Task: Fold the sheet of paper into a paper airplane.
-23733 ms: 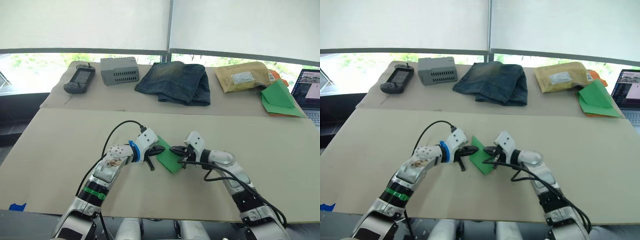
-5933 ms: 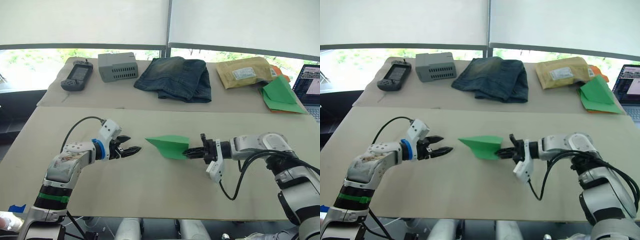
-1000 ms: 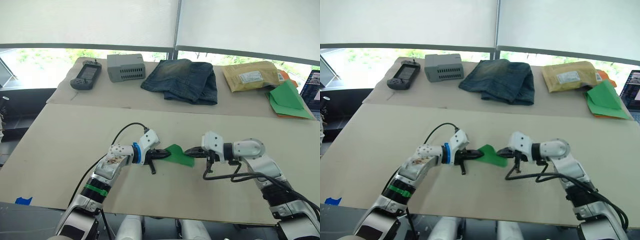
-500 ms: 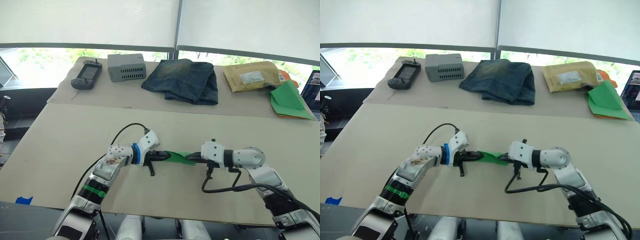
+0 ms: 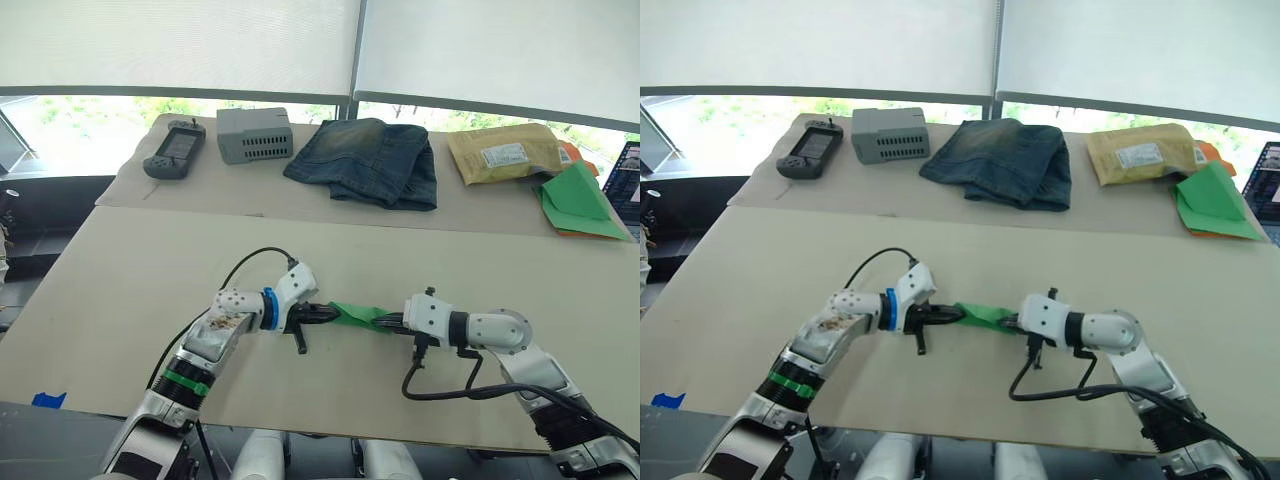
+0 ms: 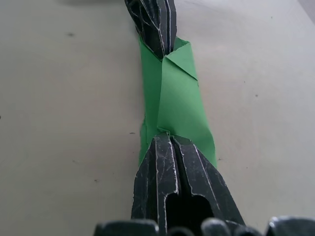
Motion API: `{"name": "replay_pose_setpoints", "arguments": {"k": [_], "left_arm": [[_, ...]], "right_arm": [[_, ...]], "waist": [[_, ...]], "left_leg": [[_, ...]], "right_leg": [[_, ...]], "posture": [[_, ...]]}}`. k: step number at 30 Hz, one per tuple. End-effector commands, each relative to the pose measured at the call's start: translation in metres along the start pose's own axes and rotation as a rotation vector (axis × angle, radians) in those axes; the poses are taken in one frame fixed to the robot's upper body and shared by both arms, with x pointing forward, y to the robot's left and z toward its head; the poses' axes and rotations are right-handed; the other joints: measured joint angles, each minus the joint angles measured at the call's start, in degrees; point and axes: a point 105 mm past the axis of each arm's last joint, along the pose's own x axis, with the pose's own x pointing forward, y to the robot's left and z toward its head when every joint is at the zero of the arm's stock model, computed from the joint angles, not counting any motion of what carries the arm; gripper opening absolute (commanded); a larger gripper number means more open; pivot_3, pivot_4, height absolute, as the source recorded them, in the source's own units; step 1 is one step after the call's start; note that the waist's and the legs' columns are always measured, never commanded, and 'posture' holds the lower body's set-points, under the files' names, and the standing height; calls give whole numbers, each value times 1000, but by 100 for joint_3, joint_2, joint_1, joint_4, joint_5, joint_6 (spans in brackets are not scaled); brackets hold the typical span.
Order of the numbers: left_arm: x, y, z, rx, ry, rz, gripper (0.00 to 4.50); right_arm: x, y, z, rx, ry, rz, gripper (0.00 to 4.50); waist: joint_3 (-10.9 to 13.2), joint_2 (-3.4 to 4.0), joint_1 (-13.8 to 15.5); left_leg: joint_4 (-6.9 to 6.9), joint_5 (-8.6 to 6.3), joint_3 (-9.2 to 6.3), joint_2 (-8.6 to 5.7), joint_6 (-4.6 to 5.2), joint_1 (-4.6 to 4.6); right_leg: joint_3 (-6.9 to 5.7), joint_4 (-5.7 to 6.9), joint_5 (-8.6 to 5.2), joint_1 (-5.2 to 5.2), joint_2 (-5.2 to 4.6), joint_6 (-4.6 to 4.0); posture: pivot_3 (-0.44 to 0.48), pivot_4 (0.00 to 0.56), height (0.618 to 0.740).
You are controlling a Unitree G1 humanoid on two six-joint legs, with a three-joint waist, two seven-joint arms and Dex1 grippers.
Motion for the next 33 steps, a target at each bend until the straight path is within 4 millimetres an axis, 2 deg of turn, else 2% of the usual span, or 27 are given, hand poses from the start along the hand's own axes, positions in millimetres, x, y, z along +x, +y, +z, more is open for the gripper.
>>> {"name": "replay_pose_setpoints", "arguments": {"k": [1,4,5,10,13,17,24,29,33], "left_arm": [[-20,21,13,-74,-77,61,0],[-36,30,45,-131,-221,51,0],[-37,30,50,-136,-239,45,0],[-23,20,55,-152,-214,-6,0],[-13,20,51,-133,-160,11,0],[7,8,37,-76,-72,-28,0],[20,17,22,-109,-27,2,0],[30,15,1,-64,62,-10,0],[33,12,-13,-47,101,-21,0]], "right_arm": [[-4,7,-14,-19,69,45,27],[-3,8,-15,-20,73,51,27],[-3,9,-15,-21,73,52,27],[-1,11,-16,-29,72,48,27],[-1,14,-16,-27,75,55,27],[-3,12,-16,-23,78,38,27],[-7,13,-14,-40,84,41,27],[-12,8,-12,-55,90,36,27],[-20,0,1,-58,57,14,27]], "waist": [[0,0,-4],[1,-2,-7],[1,-2,-1],[1,-2,-3],[1,-2,-11],[1,-2,-22],[1,-2,-12],[0,-1,24],[0,-1,79]], "left_leg": [[0,0,0,1,0,0],[0,0,-2,2,0,-6],[0,0,-2,2,0,-8],[1,-1,-1,-4,2,-3],[1,-1,-2,-3,2,-3],[0,-1,-2,-3,2,-2],[0,-1,-2,-2,2,-3],[2,-1,-2,-8,2,-1],[2,-1,-3,-12,2,5]], "right_leg": [[0,0,0,-1,1,0],[-1,2,0,-8,2,0],[-2,2,0,-8,2,0],[-1,-3,2,2,-3,-1],[-1,-1,1,0,-1,0],[-1,-1,1,1,0,-1],[0,0,0,-1,1,0],[-1,-2,0,5,-3,0],[-1,-7,0,17,-7,2]], "posture": [[0,150,740],[0,150,740],[0,150,740],[0,150,740],[0,150,740],[0,150,740],[0,150,740],[0,150,740],[0,150,740]]}}
